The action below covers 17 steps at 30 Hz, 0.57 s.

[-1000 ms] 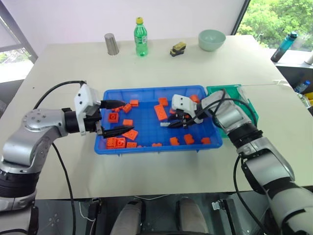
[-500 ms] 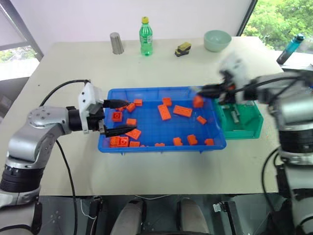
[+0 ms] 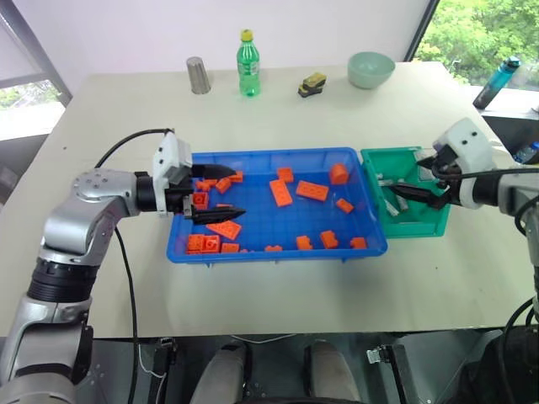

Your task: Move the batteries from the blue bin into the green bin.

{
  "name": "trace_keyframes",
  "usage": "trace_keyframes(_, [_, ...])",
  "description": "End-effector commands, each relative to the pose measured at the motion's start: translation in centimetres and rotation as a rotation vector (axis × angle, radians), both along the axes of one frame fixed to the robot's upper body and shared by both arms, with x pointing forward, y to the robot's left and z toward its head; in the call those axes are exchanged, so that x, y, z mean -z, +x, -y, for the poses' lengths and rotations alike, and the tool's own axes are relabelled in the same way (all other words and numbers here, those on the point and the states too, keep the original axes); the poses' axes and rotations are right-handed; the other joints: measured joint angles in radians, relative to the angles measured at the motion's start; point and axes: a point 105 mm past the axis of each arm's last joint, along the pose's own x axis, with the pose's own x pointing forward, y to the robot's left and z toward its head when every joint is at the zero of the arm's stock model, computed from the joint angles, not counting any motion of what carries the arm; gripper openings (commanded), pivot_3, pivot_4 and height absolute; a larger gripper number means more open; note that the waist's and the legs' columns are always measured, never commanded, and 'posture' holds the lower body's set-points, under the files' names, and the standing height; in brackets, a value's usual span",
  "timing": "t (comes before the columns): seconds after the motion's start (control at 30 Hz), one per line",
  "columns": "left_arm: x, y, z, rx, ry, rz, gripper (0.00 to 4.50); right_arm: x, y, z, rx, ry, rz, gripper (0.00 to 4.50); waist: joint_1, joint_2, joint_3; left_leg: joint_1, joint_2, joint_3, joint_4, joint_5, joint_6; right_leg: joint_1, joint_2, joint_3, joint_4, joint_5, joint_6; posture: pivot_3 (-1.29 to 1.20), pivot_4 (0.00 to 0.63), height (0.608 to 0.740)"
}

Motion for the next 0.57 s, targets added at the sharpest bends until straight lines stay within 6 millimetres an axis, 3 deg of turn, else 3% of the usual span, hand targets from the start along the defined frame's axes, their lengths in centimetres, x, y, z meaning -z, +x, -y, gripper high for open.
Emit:
trace_keyframes(0.03, [-0.9, 0.0, -0.9, -0.012, 0.011, 0.044, 4.50, -1.9, -1.6, 0.6, -0.071, 0.019, 0.057, 4.47, 0.003, 0.000, 0.000, 0.000, 0.000, 0.000, 0.001, 0.000, 0.001, 0.001, 0.000, 0.000, 0.000, 0.000, 0.000, 0.00, 0.150, 0.727])
trace_keyframes(0.27, [-2.3, 0.0, -6.2, -0.146, 0.017, 0.024, 4.50, -1.7, -5.4, 7.2, -0.064, 0.008, 0.017, 4.47, -0.003, 0.000, 0.000, 0.000, 0.000, 0.001, 0.001, -0.001, 0.001, 0.001, 0.000, 0.000, 0.000, 0.000, 0.000, 0.00, 0.150, 0.727])
trace_keyframes(0.37, [-2.8, -0.2, -8.9, -0.209, 0.009, 0.004, 4.50, -1.7, -6.7, 8.8, -0.091, 0.074, -0.002, 4.47, -0.007, 0.000, 0.000, 0.003, 0.001, 0.002, 0.000, -0.001, 0.001, 0.002, 0.001, 0.000, 0.000, 0.000, 0.000, 0.00, 0.150, 0.727])
trace_keyframes(0.57, [-3.0, 0.0, -11.3, -0.288, 0.023, 0.011, 4.50, -1.4, -5.8, 10.4, -0.055, 0.110, 0.037, 4.47, -0.008, 0.000, 0.000, 0.003, 0.001, 0.002, 0.000, -0.001, 0.001, 0.003, 0.001, 0.000, -0.001, 0.000, 0.000, 0.00, 0.150, 0.727])
